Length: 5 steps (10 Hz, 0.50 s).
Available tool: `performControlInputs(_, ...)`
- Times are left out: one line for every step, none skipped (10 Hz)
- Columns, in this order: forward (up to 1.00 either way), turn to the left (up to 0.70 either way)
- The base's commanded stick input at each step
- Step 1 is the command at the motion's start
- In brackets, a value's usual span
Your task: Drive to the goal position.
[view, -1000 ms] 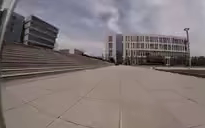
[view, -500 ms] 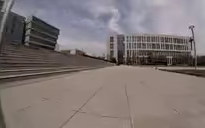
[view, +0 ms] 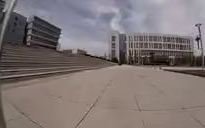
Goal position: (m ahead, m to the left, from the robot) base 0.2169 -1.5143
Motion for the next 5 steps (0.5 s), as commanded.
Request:
performControlInputs(1.0, 0.0)
performControlInputs(1.0, 0.0)
performControlInputs(1.0, 0.0)
performControlInputs(1.0, -0.01)
performControlInputs(1.0, -0.19)
